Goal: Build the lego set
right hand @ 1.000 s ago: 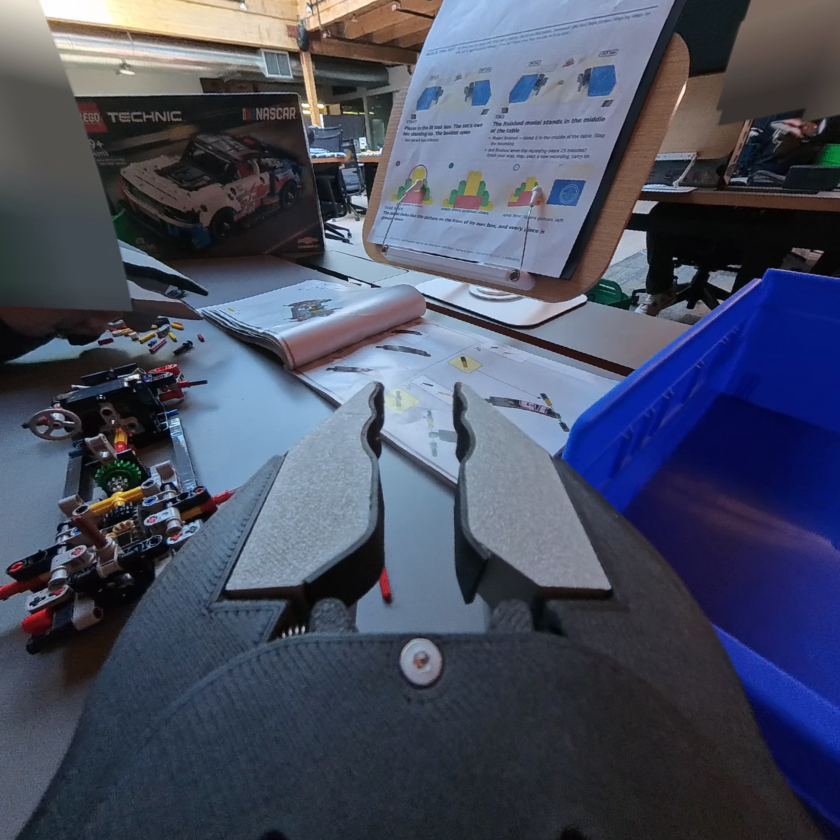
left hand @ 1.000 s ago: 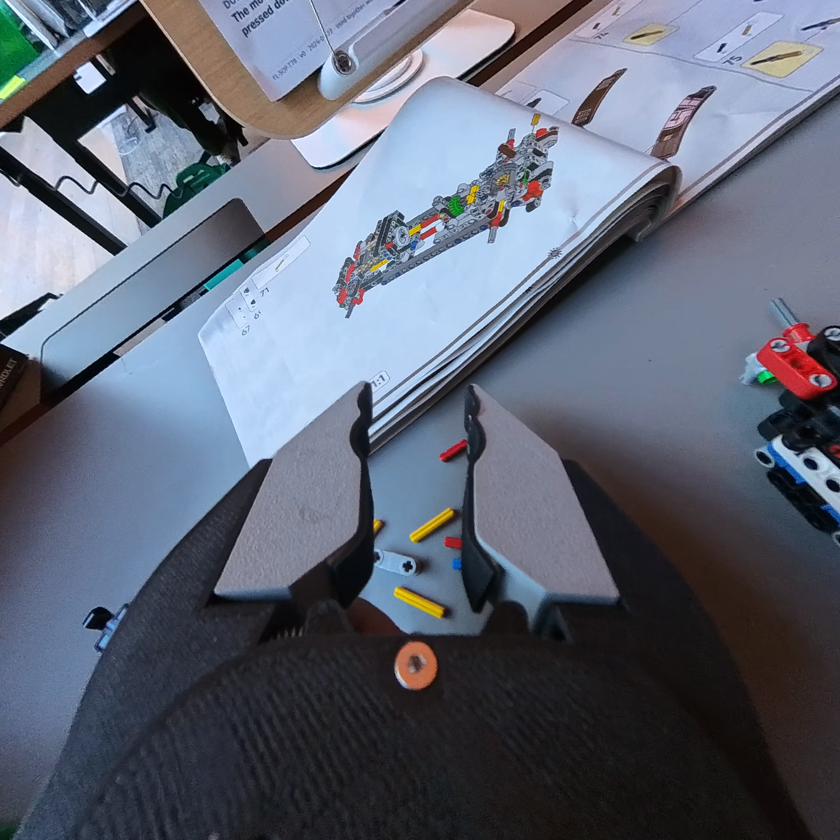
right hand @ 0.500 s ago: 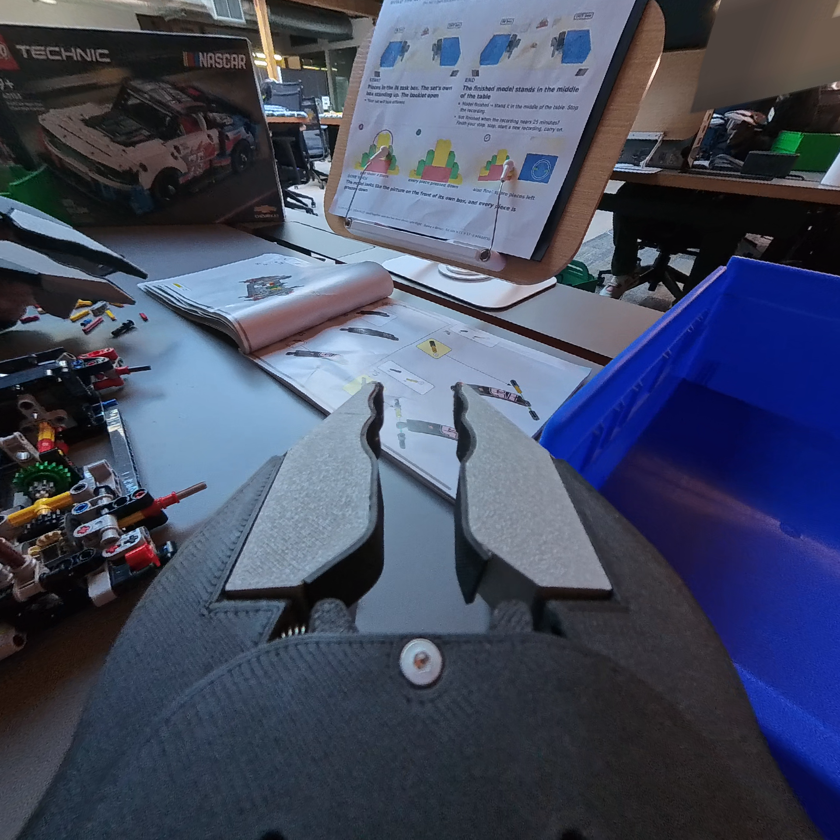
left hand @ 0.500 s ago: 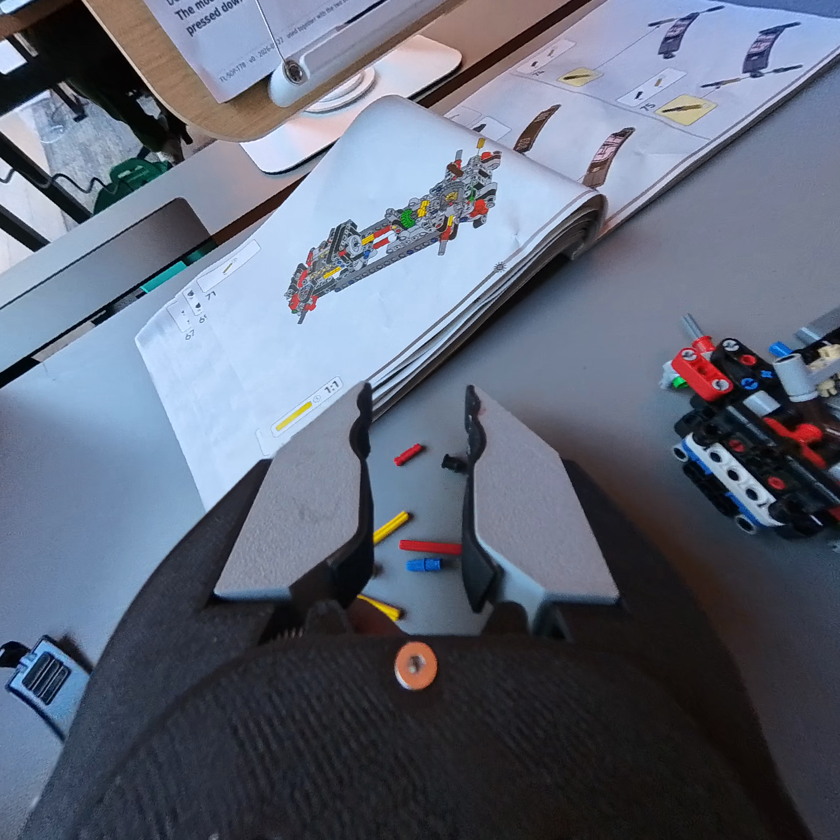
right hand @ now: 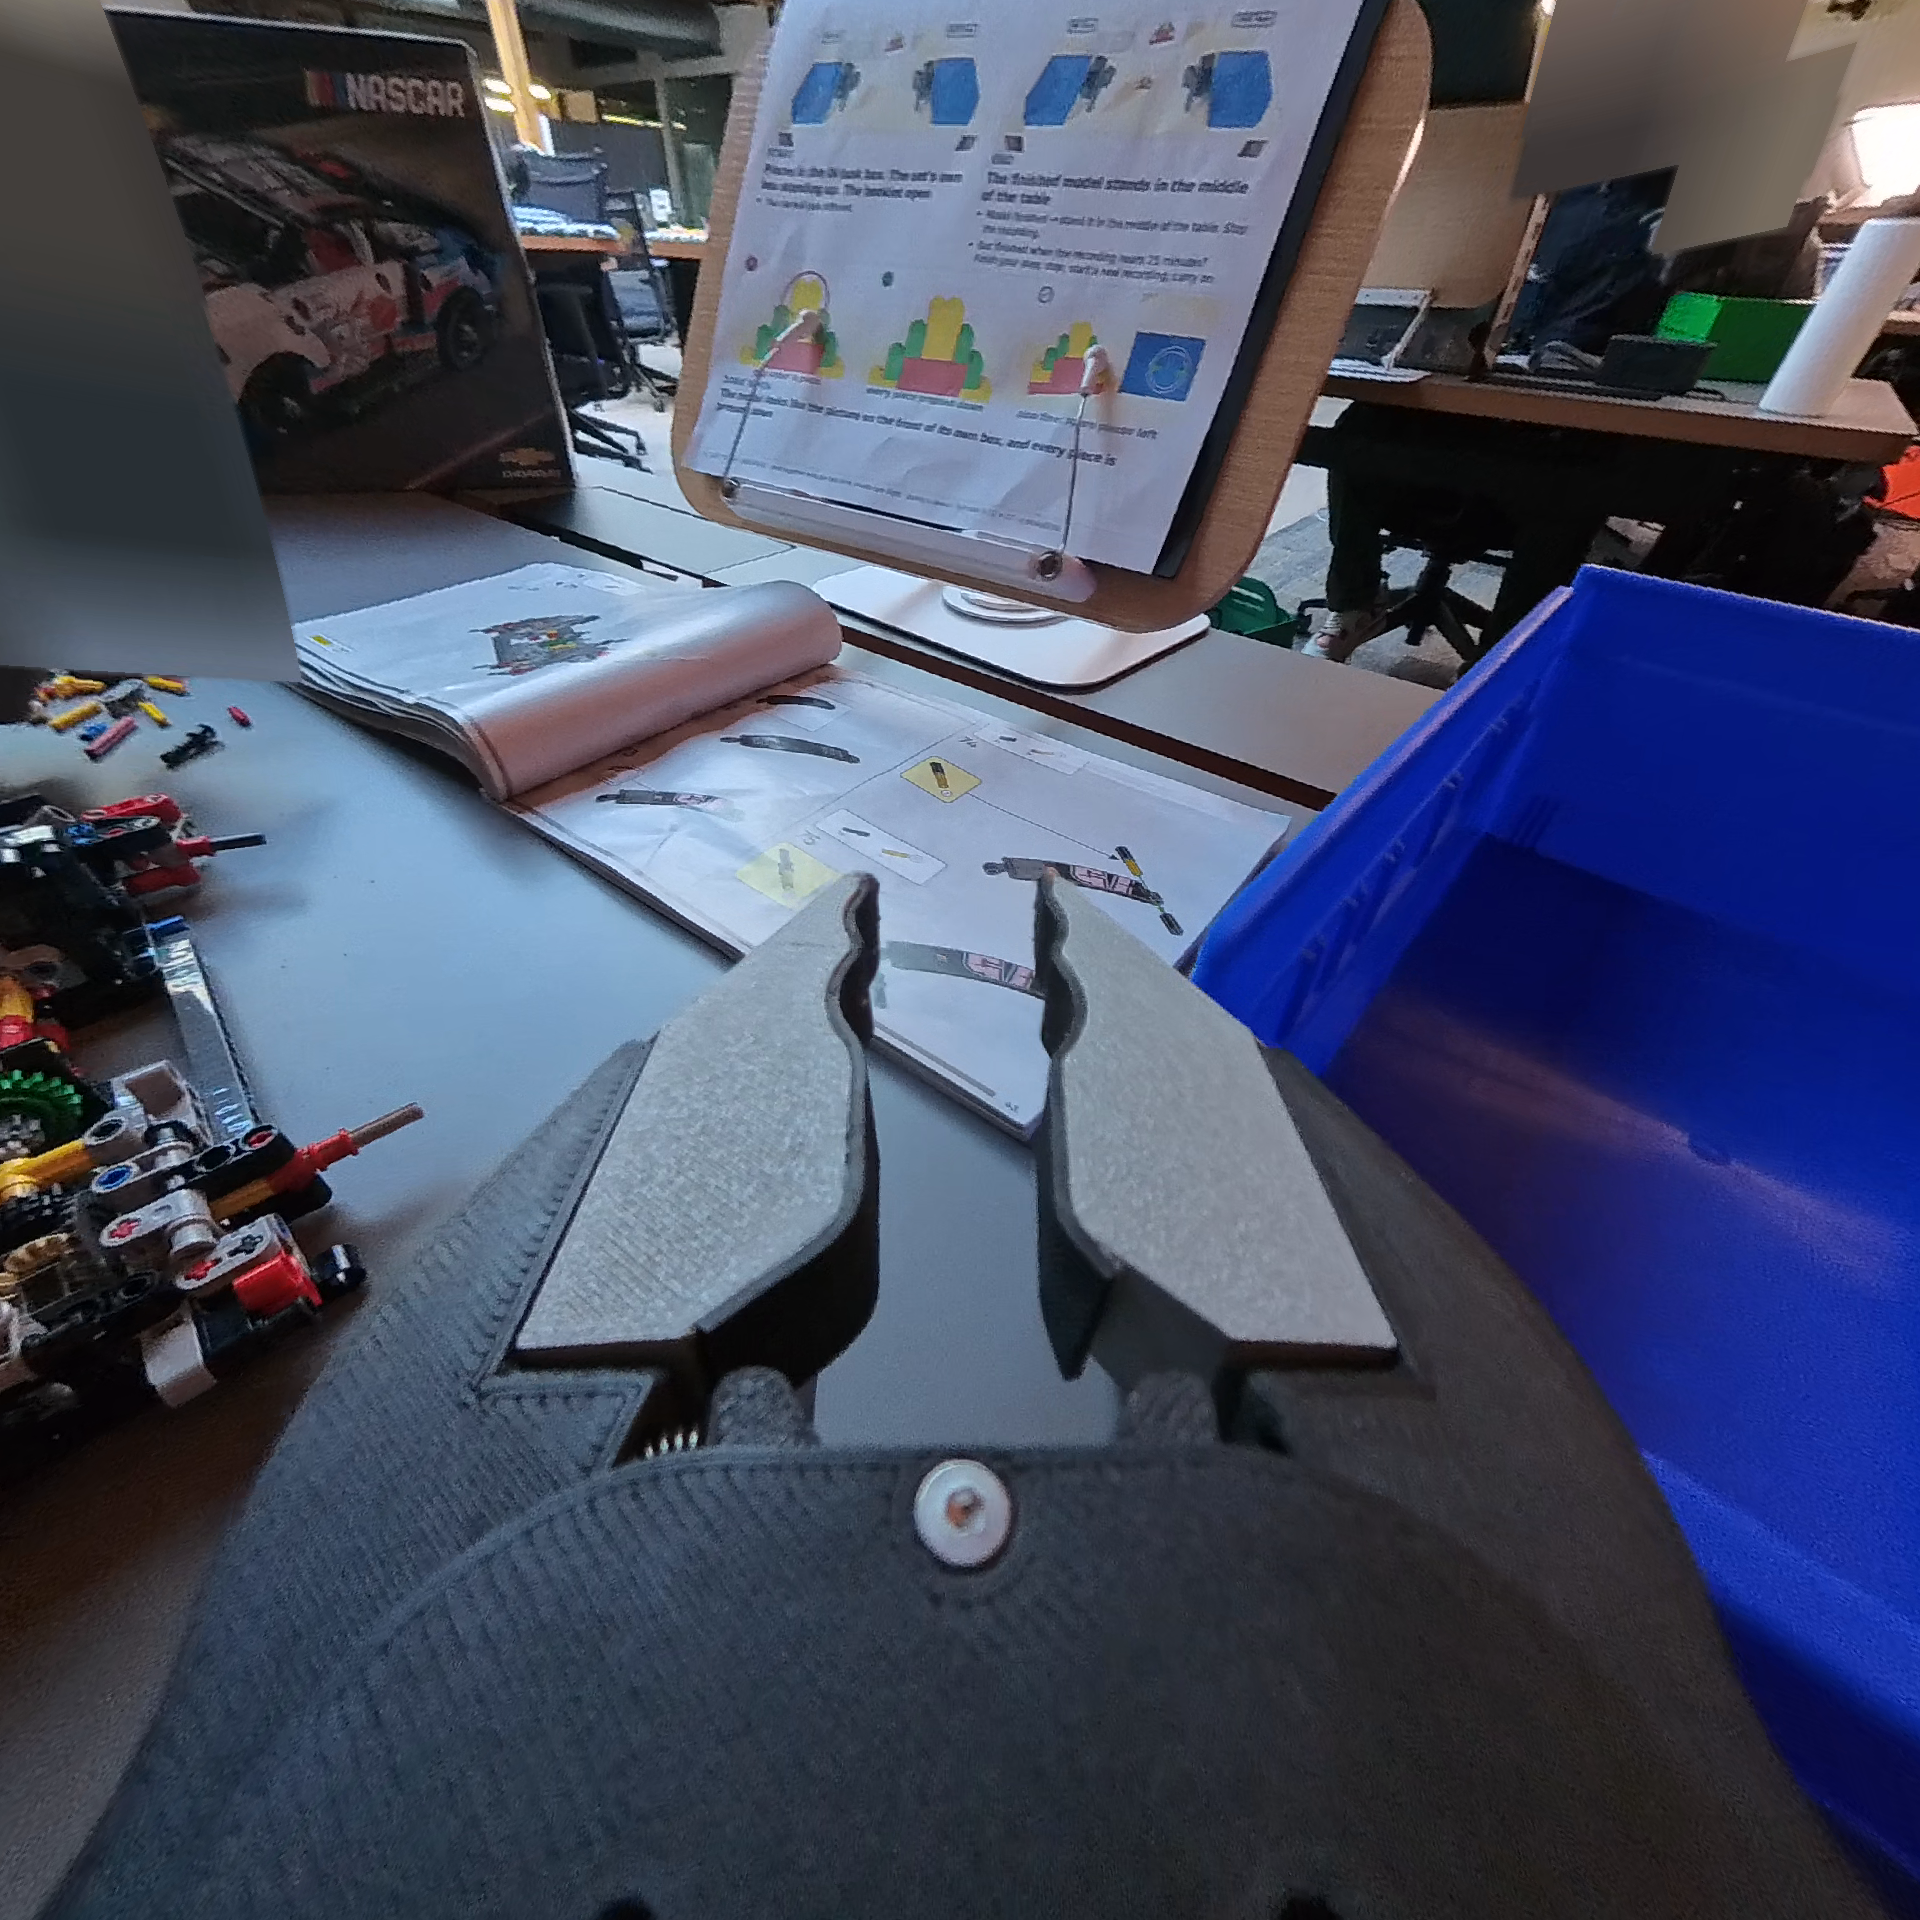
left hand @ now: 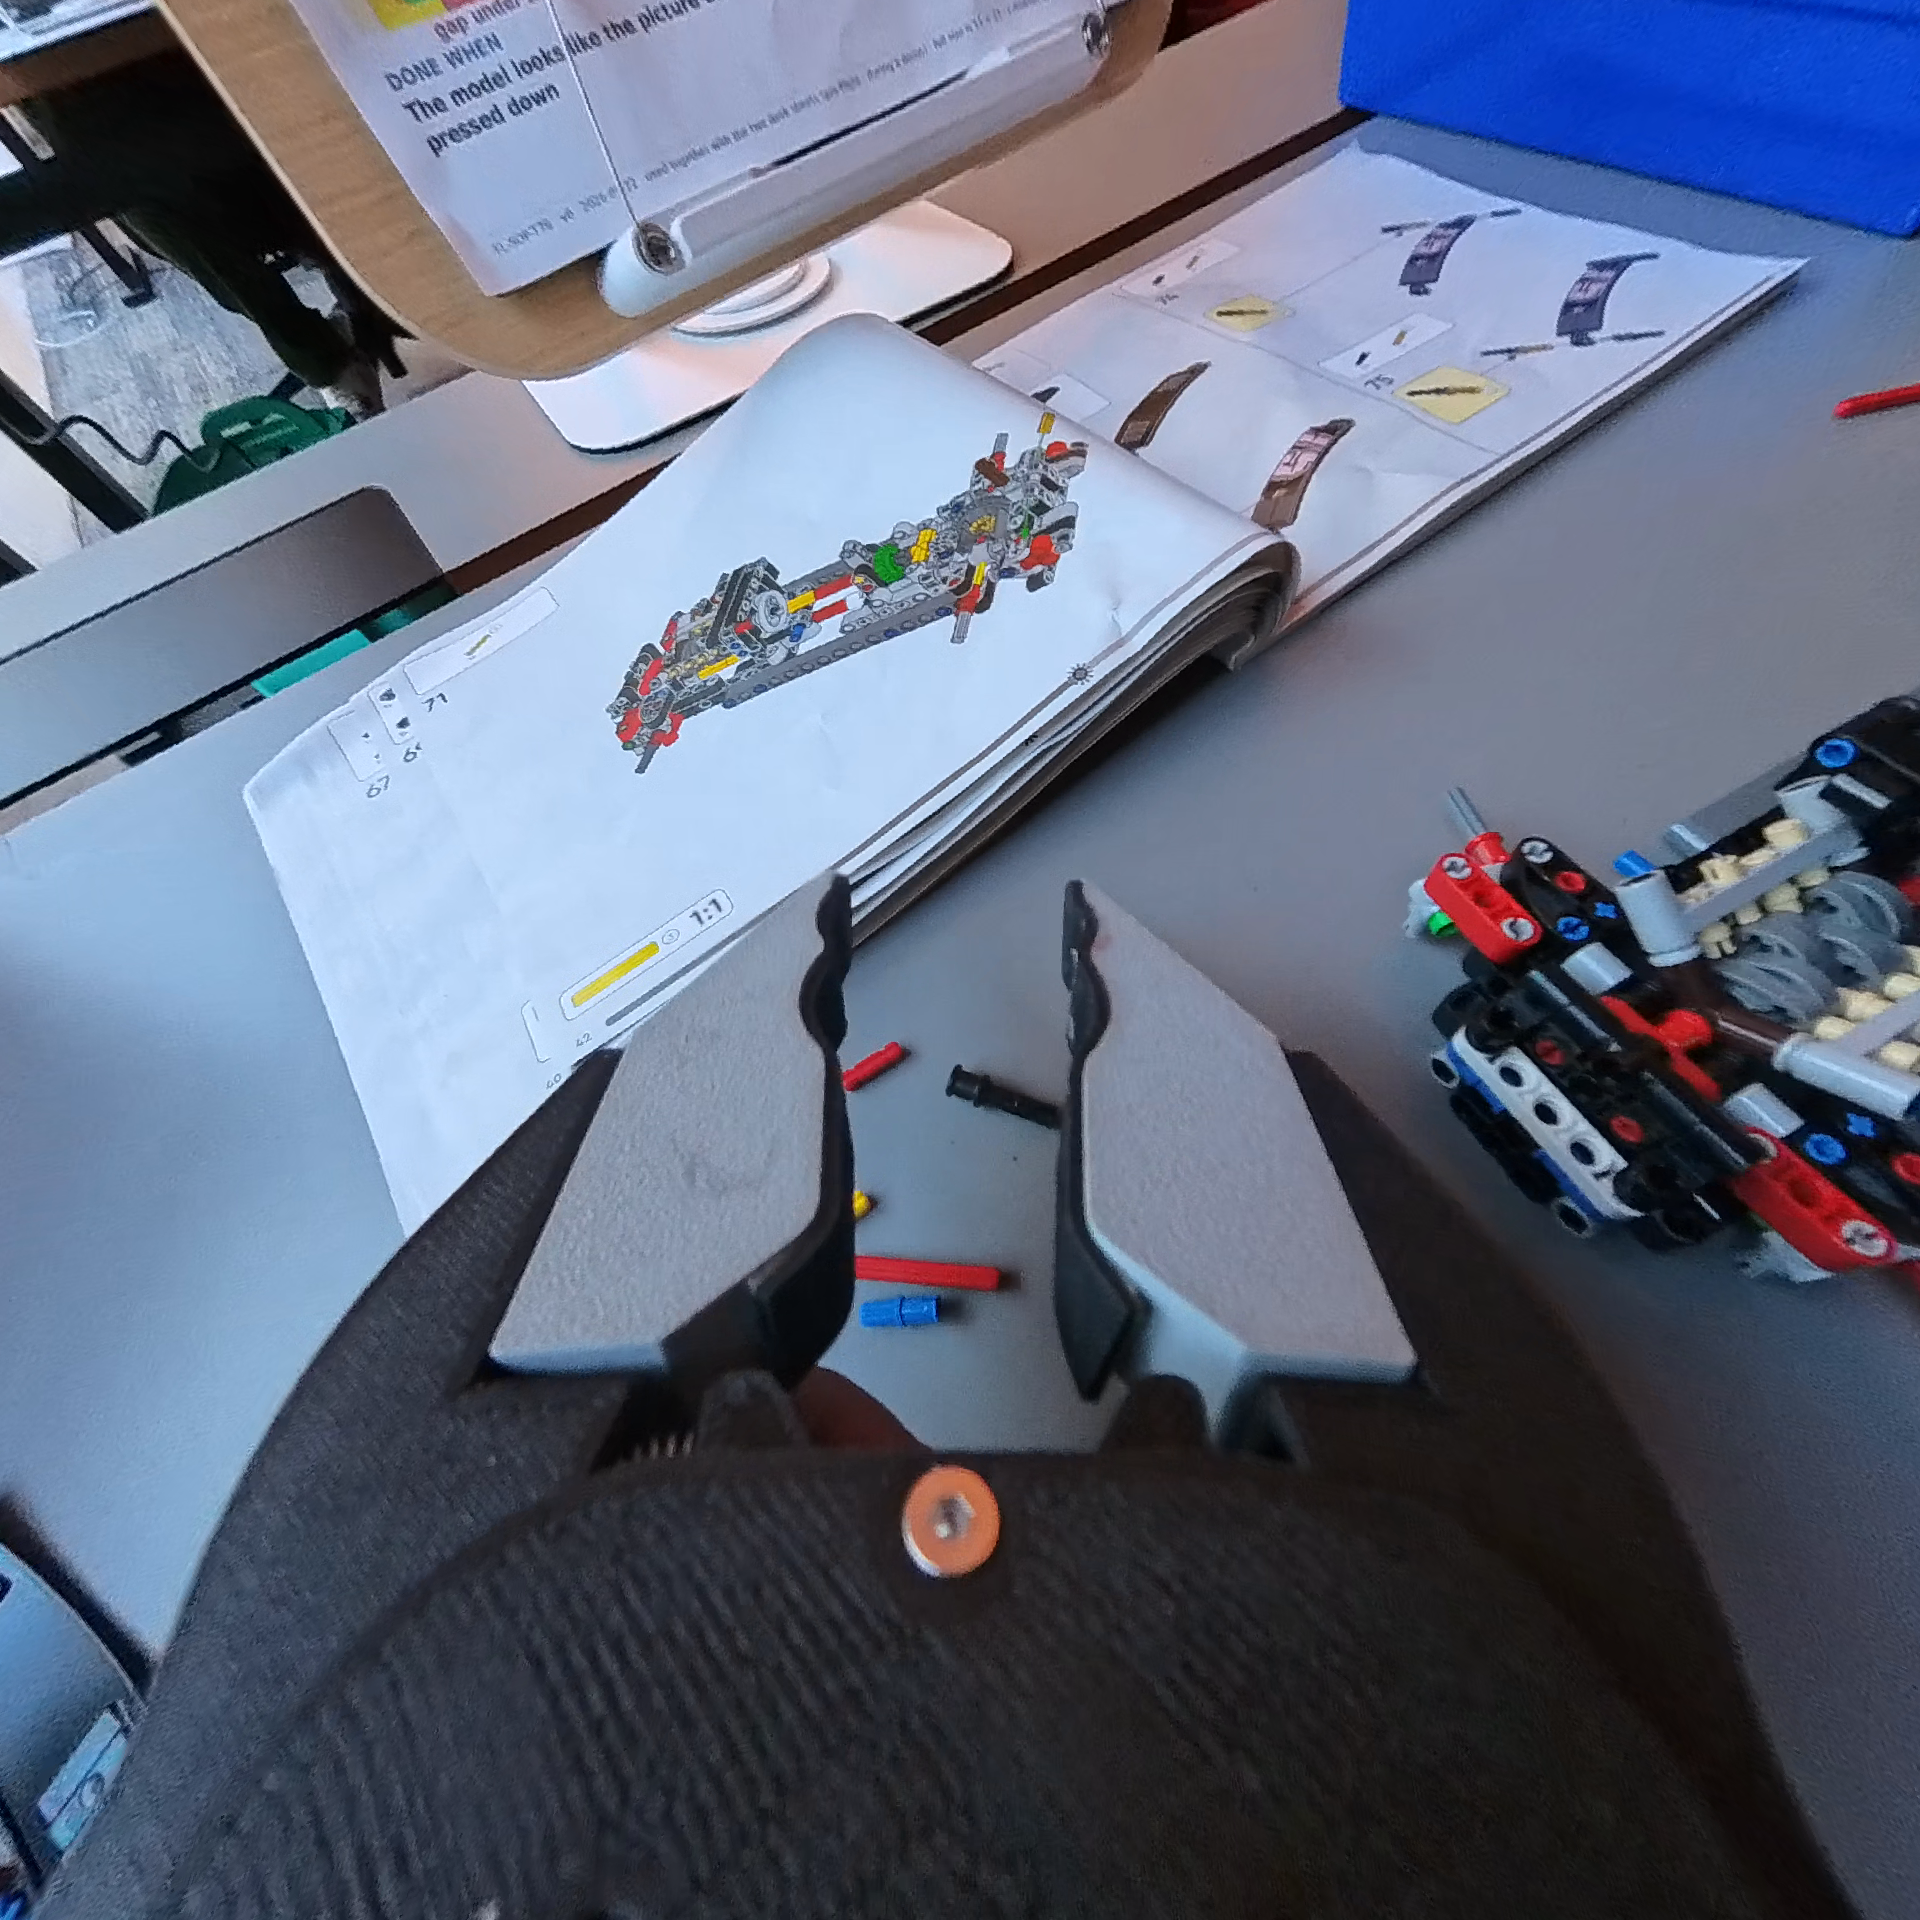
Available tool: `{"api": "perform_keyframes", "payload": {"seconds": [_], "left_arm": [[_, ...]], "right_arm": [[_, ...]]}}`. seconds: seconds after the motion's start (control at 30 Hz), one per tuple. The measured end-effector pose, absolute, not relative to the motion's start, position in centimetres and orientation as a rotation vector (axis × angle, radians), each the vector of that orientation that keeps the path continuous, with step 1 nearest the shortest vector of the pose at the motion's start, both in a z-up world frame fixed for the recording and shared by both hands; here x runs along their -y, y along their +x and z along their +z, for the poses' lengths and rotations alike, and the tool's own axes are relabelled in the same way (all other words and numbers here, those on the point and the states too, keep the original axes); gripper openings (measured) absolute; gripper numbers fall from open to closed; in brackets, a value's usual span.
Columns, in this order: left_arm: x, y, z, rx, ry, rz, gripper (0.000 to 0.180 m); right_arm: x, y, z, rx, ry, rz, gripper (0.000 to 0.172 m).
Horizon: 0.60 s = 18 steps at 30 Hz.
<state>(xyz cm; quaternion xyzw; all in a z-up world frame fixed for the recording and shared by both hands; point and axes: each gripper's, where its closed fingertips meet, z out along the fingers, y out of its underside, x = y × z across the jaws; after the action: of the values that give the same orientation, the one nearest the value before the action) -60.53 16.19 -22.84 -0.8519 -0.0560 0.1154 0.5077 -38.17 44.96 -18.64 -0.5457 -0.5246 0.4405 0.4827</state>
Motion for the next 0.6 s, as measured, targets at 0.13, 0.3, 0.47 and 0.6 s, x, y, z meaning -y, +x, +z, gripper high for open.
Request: {"api": "perform_keyframes", "payload": {"seconds": [0.13, 0.3, 0.47, 0.6], "left_arm": [[-16.2, -59.8, -22.4, 0.129, -2.031, 0.254, 0.038], [-16.3, -59.1, -20.8, 0.084, -1.984, 0.309, 0.038], [-16.4, -58.5, -20.1, 0.035, -1.949, 0.363, 0.036], [-16.6, -58.3, -20.8, 0.021, -1.976, 0.371, 0.036]], "right_arm": [[-45.3, -38.0, -18.7, 1.264, -1.338, 1.038, 0.027], [-45.0, -38.0, -18.3, 1.257, -1.336, 1.136, 0.028], [-44.1, -37.8, -18.1, 1.269, -1.333, 1.244, 0.031], [-43.8, -37.6, -18.2, 1.277, -1.334, 1.238, 0.030]]}}
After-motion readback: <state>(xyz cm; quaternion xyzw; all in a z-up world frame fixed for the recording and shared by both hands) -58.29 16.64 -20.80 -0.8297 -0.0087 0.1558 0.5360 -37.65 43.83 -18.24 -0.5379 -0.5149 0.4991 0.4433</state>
